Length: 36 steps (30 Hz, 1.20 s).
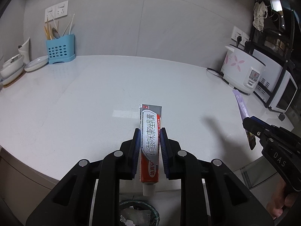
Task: Collect trash
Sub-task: 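Carry the toothpaste tube and purple pack down over the wastebasket with both tools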
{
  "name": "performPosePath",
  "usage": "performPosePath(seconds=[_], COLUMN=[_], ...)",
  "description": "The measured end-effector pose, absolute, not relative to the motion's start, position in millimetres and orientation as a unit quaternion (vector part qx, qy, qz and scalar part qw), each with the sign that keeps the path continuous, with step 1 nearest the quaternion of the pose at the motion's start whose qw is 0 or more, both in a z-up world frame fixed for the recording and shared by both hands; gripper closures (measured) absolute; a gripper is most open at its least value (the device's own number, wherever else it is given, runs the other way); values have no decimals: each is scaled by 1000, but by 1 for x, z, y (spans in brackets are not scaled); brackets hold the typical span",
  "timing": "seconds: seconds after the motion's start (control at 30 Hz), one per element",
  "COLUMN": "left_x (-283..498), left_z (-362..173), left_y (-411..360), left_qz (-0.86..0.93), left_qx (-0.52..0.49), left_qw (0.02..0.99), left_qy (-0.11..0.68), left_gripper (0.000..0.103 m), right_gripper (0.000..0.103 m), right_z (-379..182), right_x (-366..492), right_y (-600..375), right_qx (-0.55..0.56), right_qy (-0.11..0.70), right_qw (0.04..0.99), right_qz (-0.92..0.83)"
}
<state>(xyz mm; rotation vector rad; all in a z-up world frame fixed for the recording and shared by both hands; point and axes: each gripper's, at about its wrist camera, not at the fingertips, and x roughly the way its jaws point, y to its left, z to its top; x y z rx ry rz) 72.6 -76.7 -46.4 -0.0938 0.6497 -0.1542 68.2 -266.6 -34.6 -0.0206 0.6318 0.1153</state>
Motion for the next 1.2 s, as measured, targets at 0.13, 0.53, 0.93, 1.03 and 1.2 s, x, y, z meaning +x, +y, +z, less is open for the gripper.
performPosePath(seconds=[0.13,0.53,0.93,1.03,1.2], left_x=[53,-24,-91,-103,-119], left_z=[-41,-34,-73,-91,-132], left_y=[-72,-58,-41,-38,-29], left_qz=[-79,-79,-84,-70,-65], left_qx=[-46,-47,-46,-37,-43], left_qw=[949,964,963,963,956], left_qy=[303,248,251,256,282], left_gripper=[83,83,83,83,83], right_gripper=[87,87,87,87,87], right_z=[-32,-39,-86,-109,-149], right_x=[50,-12,-86,-103,-120], right_y=[-259,-237,-225,-221,-212], right_qx=[-13,-11,4,13,13], right_qy=[296,258,251,260,280], right_qw=[953,964,965,962,956], right_qz=[57,68,72,81,88])
